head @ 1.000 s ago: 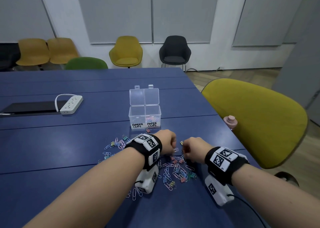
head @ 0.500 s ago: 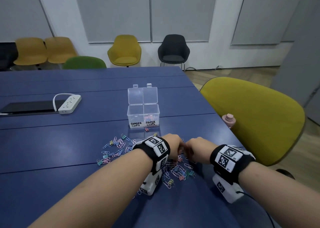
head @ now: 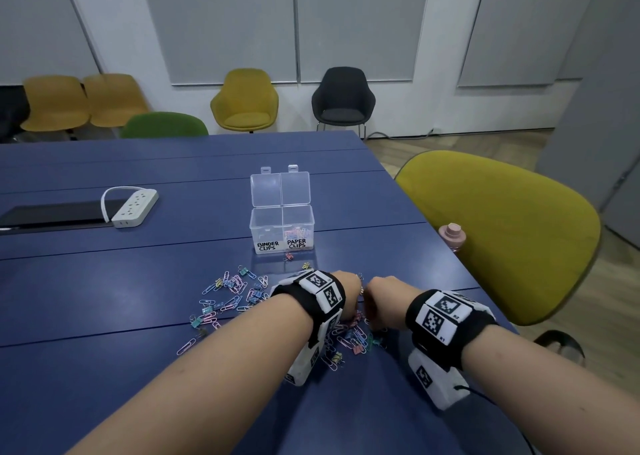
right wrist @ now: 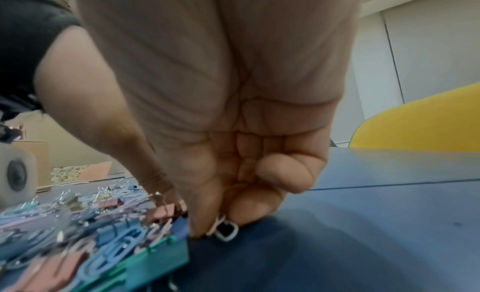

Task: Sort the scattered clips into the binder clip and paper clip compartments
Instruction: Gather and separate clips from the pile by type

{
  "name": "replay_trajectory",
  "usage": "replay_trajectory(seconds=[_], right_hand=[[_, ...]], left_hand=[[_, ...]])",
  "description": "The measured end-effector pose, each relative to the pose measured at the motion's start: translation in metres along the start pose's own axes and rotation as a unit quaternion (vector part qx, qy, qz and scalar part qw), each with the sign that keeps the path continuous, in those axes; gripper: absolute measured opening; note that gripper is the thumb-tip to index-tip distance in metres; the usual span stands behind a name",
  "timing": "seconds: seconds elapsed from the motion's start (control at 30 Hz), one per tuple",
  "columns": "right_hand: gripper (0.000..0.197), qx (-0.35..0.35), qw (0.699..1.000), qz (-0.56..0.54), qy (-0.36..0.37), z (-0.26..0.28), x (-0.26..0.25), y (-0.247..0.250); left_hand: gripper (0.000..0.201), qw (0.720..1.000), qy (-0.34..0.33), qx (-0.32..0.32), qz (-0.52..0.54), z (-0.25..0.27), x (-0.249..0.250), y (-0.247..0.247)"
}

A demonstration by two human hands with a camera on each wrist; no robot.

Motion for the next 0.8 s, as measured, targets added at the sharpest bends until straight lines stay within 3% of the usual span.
replay_trajectory(seconds=[0.13, 0.23, 0.37, 0.5, 0.53, 0.57, 0.63, 0.67, 0.73, 0.8], right_hand=[[0.017, -0.008, 1.000, -0.013, -0.017, 0.000, -0.001, -0.004], [0.008, 0.008, 0.999, -0.022, -0.022, 0.002, -0.001, -0.005], [0.023, 0.025, 0.999, -0.016, -0.018, 0.006, 0.000, -0.006], [0.005, 0.011, 0.997, -0.077, -0.005, 0.006, 0.007, -0.004], [0.007, 0.006, 0.993, -0.118, -0.008, 0.005, 0.012, -0.002], [0.011, 0.000, 0.984, -0.180, -0.012, 0.004, 0.020, 0.000], [0.016, -0.042, 0.925, -0.378, -0.022, 0.005, 0.034, 0.001], [0.017, -0.077, 0.869, -0.487, -0.027, 0.005, 0.040, -0.001], [0.017, -0.156, 0.733, -0.662, -0.035, 0.009, 0.043, -0.006], [0.022, -0.195, 0.628, -0.753, -0.038, 0.011, 0.043, -0.010]], left_hand=[[0.034, 1.000, -0.010, -0.009, -0.008, 0.005, -0.001, -0.006], [0.014, 1.000, -0.003, 0.006, -0.007, 0.008, -0.008, -0.010], [0.015, 0.991, -0.002, 0.109, 0.078, 0.019, -0.025, -0.005], [0.001, 0.926, 0.002, 0.266, 0.268, 0.043, -0.050, 0.004], [0.003, 0.892, 0.011, 0.297, 0.340, 0.050, -0.058, 0.003], [0.007, 0.839, 0.020, 0.321, 0.440, 0.056, -0.065, 0.000], [0.017, 0.683, 0.027, 0.342, 0.645, 0.065, -0.071, -0.008], [0.020, 0.607, 0.030, 0.342, 0.717, 0.070, -0.073, -0.012], [0.019, 0.494, 0.038, 0.326, 0.805, 0.077, -0.077, -0.019], [0.015, 0.437, 0.047, 0.295, 0.848, 0.083, -0.076, -0.025]])
Point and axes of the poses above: each hand's wrist, its own z-axis away from the middle knuckle, its own y-axis out of the back of the hand, x = y × z, the point moved 6 cm from there along -z, towards the middle knuckle, and after that the axes turned 15 degrees about -y, right-handed, at the moved point
